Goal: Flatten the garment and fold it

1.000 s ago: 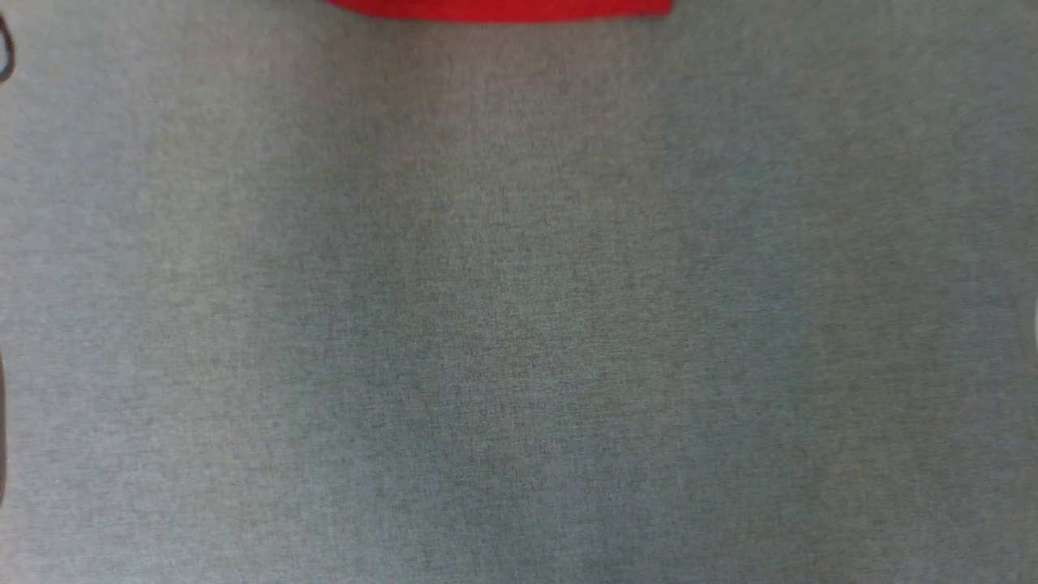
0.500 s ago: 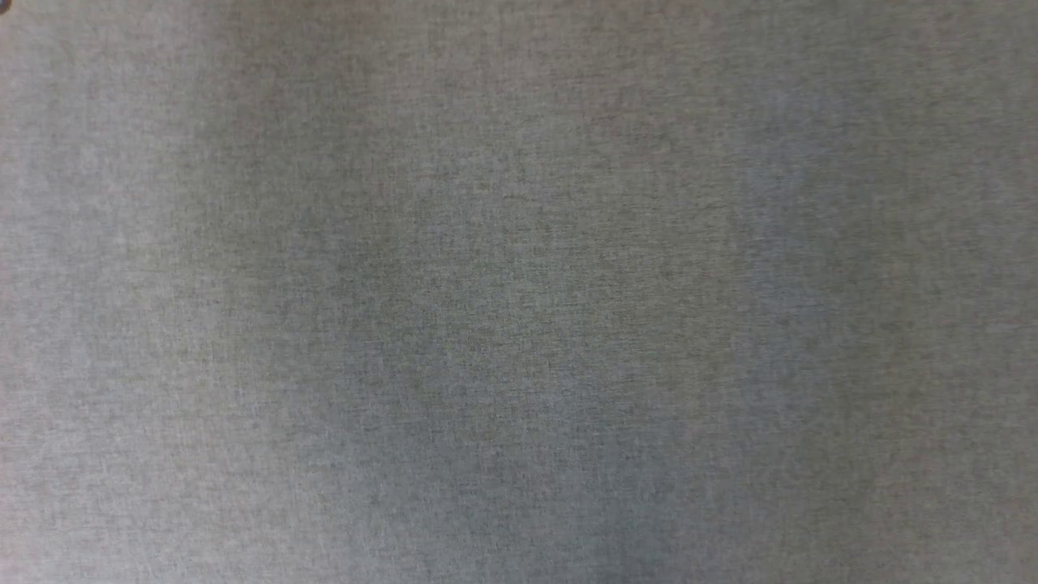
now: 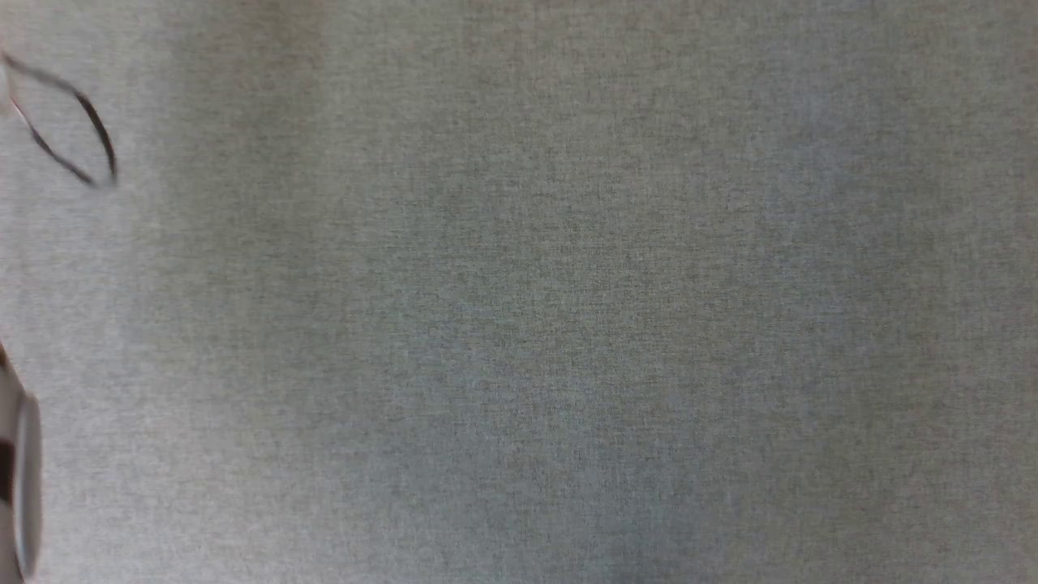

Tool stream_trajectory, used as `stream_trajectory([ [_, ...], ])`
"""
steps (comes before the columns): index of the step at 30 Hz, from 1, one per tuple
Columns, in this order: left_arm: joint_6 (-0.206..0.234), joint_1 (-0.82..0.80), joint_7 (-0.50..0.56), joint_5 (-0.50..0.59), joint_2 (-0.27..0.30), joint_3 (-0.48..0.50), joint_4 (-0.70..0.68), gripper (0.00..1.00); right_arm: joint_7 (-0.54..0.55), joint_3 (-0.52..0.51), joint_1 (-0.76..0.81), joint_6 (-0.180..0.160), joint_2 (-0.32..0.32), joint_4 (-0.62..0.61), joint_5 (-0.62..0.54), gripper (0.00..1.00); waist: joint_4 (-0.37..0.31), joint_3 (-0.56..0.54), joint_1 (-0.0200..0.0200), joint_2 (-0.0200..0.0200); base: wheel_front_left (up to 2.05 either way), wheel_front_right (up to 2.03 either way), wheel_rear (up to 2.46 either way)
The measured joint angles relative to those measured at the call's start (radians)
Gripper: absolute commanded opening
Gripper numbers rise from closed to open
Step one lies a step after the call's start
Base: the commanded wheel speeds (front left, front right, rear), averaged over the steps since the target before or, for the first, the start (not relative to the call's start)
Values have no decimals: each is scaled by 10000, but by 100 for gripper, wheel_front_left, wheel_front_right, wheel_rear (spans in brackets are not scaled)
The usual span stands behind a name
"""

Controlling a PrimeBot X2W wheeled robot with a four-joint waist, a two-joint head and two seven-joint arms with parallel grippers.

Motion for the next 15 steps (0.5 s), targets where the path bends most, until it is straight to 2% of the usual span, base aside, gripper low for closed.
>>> stream_trajectory([
  [4, -2, 1552, -130, -627, 259, 31, -708, 0, -188, 357, 1251, 0, -35, -698, 922, 0, 31, -334, 0, 0, 0, 0, 0],
  [9, 65, 3970, -236, -732, 433, 65, -1674, 0, 174, 577, 3738, 0, -178, -2276, 2209, 0, 24, -925, -1, 0, 0, 0, 0],
  [15, 865, 6822, -305, -882, 213, 178, -3206, 0, 909, 58, 7356, 0, -213, -4943, 3430, 0, 9, -1742, -2, 0, 0, 0, 0],
])
